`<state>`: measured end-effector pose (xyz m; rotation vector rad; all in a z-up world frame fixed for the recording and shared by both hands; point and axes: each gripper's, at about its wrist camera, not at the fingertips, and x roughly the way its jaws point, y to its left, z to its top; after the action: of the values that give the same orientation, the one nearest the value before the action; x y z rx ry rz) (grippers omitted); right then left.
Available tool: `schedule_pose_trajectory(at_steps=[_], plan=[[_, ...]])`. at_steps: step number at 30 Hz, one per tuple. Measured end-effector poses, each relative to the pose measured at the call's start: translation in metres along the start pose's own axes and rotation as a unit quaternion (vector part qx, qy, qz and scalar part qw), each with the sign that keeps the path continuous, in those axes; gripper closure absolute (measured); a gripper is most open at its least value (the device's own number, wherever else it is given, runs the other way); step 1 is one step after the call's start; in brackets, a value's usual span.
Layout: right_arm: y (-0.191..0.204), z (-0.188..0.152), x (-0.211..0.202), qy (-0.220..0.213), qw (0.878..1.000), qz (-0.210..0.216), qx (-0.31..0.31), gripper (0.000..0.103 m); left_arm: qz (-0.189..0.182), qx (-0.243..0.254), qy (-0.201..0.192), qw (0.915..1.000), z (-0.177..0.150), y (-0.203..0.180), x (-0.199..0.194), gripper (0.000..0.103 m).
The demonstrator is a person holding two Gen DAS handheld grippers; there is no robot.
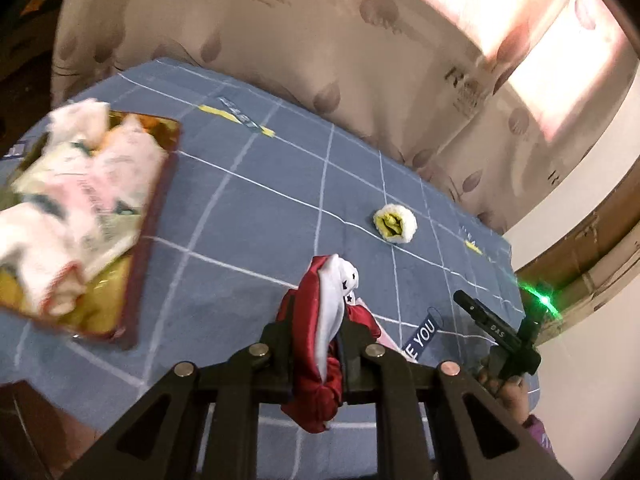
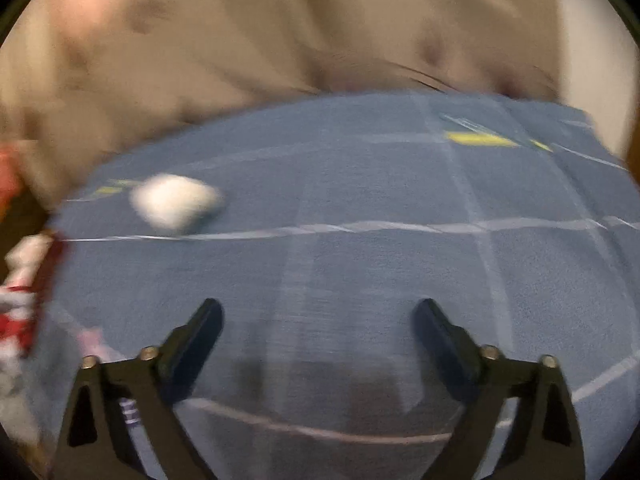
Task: Organize soft objects
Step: 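Grasp the white fluffy puff with the right gripper while the left lifts the cloth, then carry the red-and-white cloth into the gold tin and open the left gripper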
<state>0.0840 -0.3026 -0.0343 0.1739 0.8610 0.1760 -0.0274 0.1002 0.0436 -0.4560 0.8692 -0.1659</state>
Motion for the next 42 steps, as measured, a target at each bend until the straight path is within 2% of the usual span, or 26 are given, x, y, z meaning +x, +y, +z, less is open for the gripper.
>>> schedule_pose_trajectory(at_steps=[1, 2, 7, 10, 17, 18, 19, 20, 21, 22, 26, 34, 38, 42], plan=[[0.008, 0.001, -0.007, -0.011, 0.999, 0.045, -0.016, 0.011, 0.002, 0.0, -0.006, 1.0, -0.001, 0.003, -0.008, 0.088], [0.016, 0.002, -0.01, -0.011, 0.997, 0.064, -0.032, 0.011, 0.004, -0.002, -0.013, 0.9999, -0.003, 0.007, -0.017, 0.088], [0.081, 0.019, -0.006, -0.007, 0.983, 0.104, -0.15, 0.02, 0.006, -0.017, -0.034, 0.9993, -0.002, 0.025, -0.052, 0.088], [0.105, 0.034, 0.009, -0.007, 0.977, 0.095, -0.19, 0.026, 0.008, -0.033, -0.052, 0.9981, 0.002, 0.037, -0.073, 0.088], [0.127, 0.062, 0.061, 0.02, 0.973, 0.052, -0.222, 0.027, 0.023, -0.06, -0.084, 0.9944, 0.004, 0.067, -0.11, 0.087], [0.128, 0.064, 0.07, 0.024, 0.974, 0.041, -0.223, 0.042, 0.029, -0.06, -0.087, 0.994, 0.003, 0.07, -0.115, 0.087], [0.129, 0.063, 0.076, 0.03, 0.974, 0.032, -0.224, 0.073, 0.033, -0.061, -0.089, 0.9936, 0.004, 0.072, -0.117, 0.087], [0.127, 0.064, 0.084, 0.043, 0.974, 0.029, -0.222, 0.079, 0.037, -0.062, -0.092, 0.9931, 0.003, 0.076, -0.121, 0.087], [0.124, 0.065, 0.093, 0.061, 0.975, 0.035, -0.213, 0.091, 0.041, -0.063, -0.094, 0.9928, 0.003, 0.078, -0.123, 0.087], [0.122, 0.066, 0.094, 0.059, 0.977, 0.05, -0.198, 0.091, 0.046, -0.064, -0.097, 0.9922, 0.002, 0.082, -0.127, 0.087], [0.131, 0.062, 0.088, 0.063, 0.979, 0.06, -0.182, 0.092, 0.058, -0.081, -0.112, 0.9886, -0.003, 0.1, -0.14, 0.087], [0.174, 0.004, 0.018, 0.008, 0.974, 0.144, -0.177, 0.092, 0.079, -0.104, -0.137, 0.982, -0.002, 0.129, -0.161, 0.087], [0.191, -0.022, 0.011, -0.003, 0.972, 0.142, -0.186, 0.092, 0.072, -0.1, -0.138, 0.9828, 0.009, 0.132, -0.16, 0.087], [0.193, -0.031, 0.018, 0.008, 0.976, 0.127, -0.175, 0.092, 0.071, -0.067, -0.125, 0.9873, 0.027, 0.128, -0.145, 0.087]])
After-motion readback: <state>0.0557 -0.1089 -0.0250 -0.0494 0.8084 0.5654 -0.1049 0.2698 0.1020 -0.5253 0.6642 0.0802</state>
